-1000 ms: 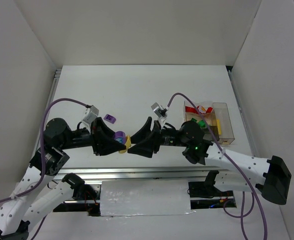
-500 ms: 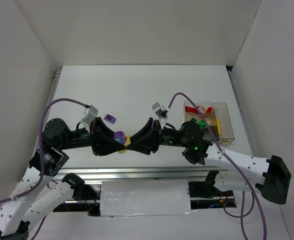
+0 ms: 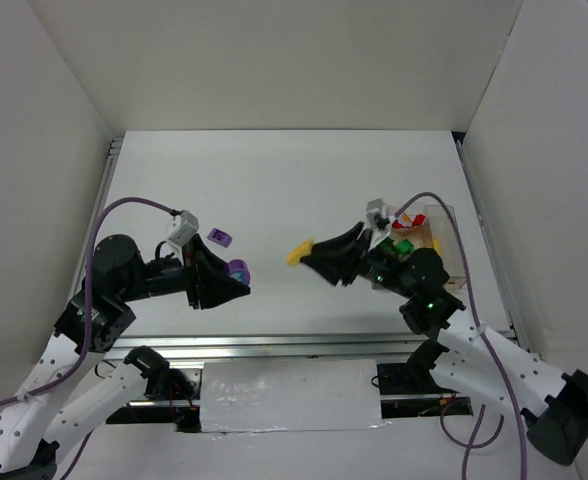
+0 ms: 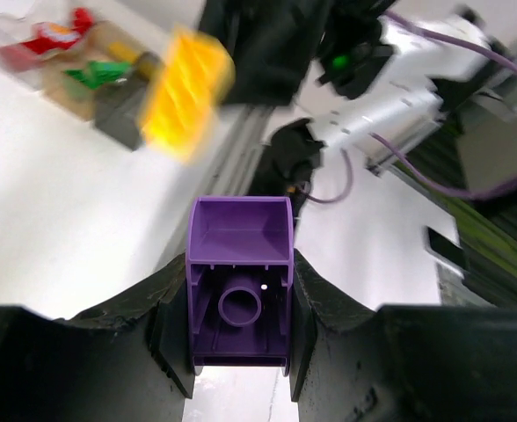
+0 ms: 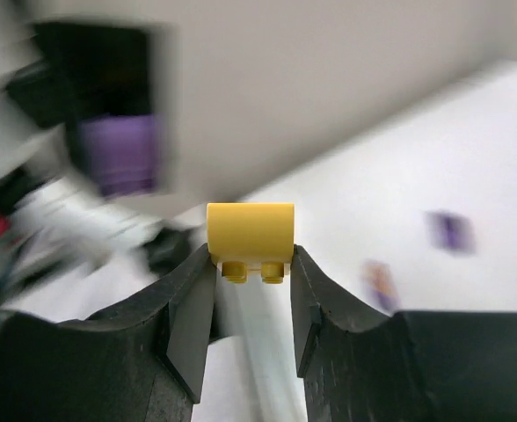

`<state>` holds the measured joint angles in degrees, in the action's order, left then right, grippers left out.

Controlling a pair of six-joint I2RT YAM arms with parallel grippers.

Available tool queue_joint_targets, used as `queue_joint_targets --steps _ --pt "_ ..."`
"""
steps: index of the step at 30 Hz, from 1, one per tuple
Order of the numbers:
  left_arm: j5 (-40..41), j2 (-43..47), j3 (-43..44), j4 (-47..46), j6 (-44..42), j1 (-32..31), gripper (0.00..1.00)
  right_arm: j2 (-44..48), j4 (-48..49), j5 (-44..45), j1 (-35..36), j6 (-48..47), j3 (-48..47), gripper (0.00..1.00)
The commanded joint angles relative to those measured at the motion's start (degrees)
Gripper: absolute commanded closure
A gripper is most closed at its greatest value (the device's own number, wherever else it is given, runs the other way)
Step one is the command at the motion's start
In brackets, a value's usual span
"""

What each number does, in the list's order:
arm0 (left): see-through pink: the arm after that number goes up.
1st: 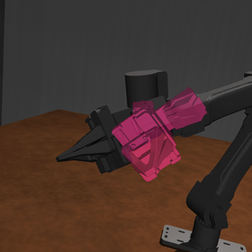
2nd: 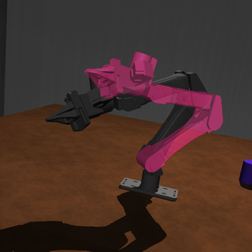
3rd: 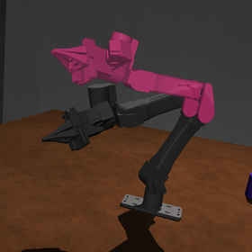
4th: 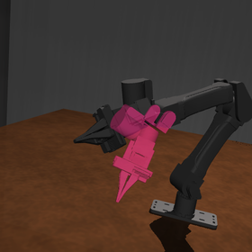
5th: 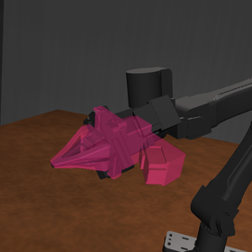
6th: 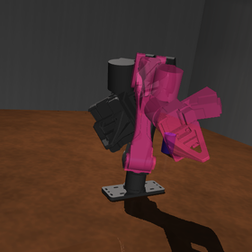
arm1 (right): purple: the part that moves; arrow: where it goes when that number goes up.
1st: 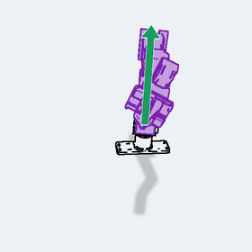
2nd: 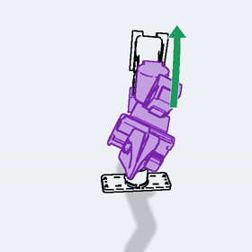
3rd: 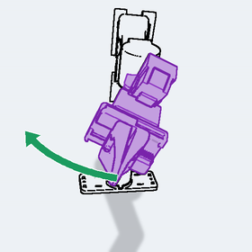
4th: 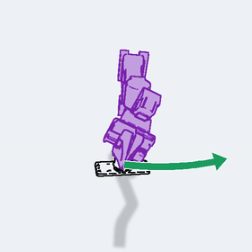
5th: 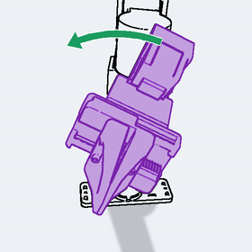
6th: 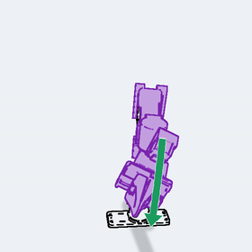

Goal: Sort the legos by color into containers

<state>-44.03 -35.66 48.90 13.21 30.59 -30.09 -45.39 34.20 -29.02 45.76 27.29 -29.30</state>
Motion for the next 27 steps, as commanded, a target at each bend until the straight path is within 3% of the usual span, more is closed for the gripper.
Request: queue_joint_targets --steps 1,2,3,4,6,8,10,14,23,26,27 --pt "9.5 0.2 4.5 7.7 -4.1 0.1 1.0 4.2 -25.1 21.3 -14.4 2.1 -1.7 1.0" --pt "16.9 0.0 5.5 10.1 -5.3 0.1 1.0 3.6 -31.8 34.4 -18.4 5.5 -3.6 1.0" --pt "20.6 -0.4 5.9 12.1 -5.6 0.2 1.0 2.8 -38.7 40.0 -22.3 7.1 -7.6 1.0" --pt "24.0 -1.3 6.1 13.8 -5.9 0.1 1.0 1.5 -48.8 44.4 -30.7 8.3 -9.4 1.0" --pt "30.7 -2.4 5.9 17.6 -6.6 0.3 1.0 -1.5 -53.3 49.6 -38.3 8.8 -12.4 1.0" --pt "32.1 -3.8 4.6 18.2 -7.3 0.3 1.0 -4.6 -53.1 51.0 -47.5 8.4 -12.7 1.0" --pt "31.2 -4.7 3.3 17.4 -7.5 0.4 1.0 -7.9 -52.4 51.1 -51.6 8.5 -13.8 1.0" --pt "29.4 -5.6 1.8 16.7 -7.9 0.3 1.0 -18.0 -51.2 53.5 -55.3 10.7 -15.8 1.0" --pt "26.1 -5.5 0.3 16.1 -8.4 0.3 1.0 -31.3 -51.0 57.5 -57.0 12.6 -21.1 0.99" --pt "25.8 -5.3 0.1 16.1 -8.5 0.3 1.0 -33.8 -51.6 56.9 -57.4 12.9 -22.6 0.91" --pt "25.7 -5.3 -0.1 16.1 -8.5 0.3 1.0 -34.1 -51.3 56.8 -57.5 13.1 -22.6 0.82"
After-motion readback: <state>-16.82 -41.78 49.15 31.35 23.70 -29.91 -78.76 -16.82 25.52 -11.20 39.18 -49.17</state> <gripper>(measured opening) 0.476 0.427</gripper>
